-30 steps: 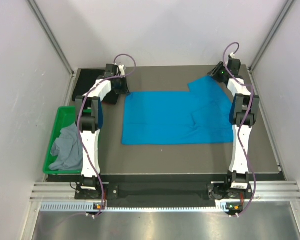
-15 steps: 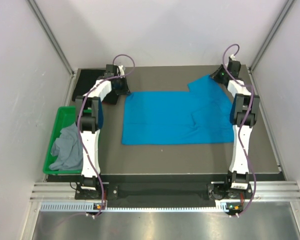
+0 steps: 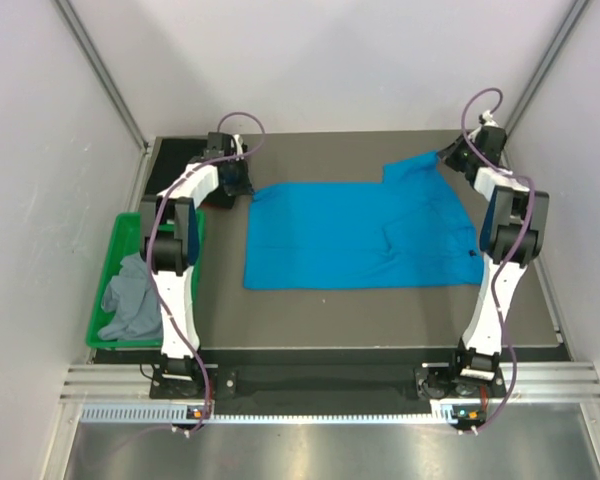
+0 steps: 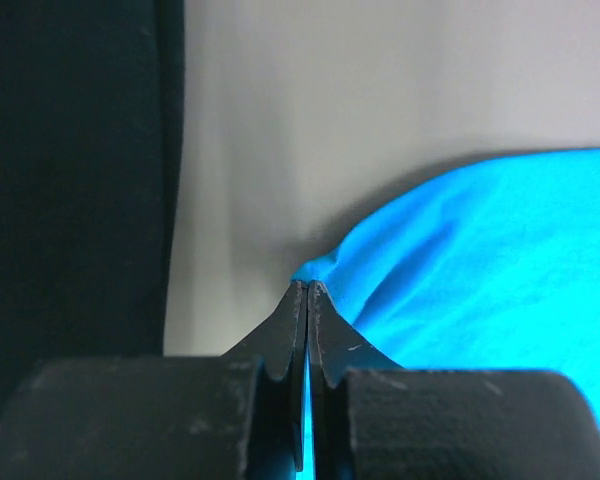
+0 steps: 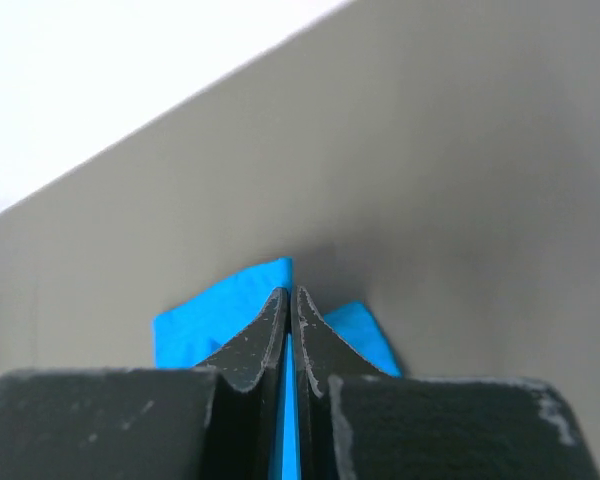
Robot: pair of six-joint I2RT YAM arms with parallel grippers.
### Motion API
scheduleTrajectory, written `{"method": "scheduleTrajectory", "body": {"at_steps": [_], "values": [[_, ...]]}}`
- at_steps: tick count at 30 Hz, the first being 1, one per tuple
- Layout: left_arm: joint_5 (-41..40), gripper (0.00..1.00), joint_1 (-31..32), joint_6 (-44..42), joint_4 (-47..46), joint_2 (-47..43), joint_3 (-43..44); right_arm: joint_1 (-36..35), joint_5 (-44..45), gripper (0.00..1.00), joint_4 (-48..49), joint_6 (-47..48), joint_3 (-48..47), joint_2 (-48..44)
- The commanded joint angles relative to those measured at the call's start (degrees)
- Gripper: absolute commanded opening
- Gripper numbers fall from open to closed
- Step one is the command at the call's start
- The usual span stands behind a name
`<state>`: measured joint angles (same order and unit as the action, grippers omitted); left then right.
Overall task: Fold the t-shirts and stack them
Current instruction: Fold the tshirt
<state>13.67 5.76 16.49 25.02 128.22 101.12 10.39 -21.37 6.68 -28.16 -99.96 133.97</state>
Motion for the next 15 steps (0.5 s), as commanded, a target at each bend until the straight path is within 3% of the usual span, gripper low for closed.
{"method": "scheduleTrajectory", "body": {"at_steps": [1, 15], "values": [[-1.72, 0.0, 0.04, 0.12, -2.08, -4.82, 0.13, 1.73, -1.31, 0.0, 8.59, 0.49, 4.15, -8.1], [-3.21, 0.0, 0.04, 1.44, -2.43, -11.94, -4.79, 6.12, -2.37, 0.0, 13.8, -3.48, 24.36, -24.01]]}}
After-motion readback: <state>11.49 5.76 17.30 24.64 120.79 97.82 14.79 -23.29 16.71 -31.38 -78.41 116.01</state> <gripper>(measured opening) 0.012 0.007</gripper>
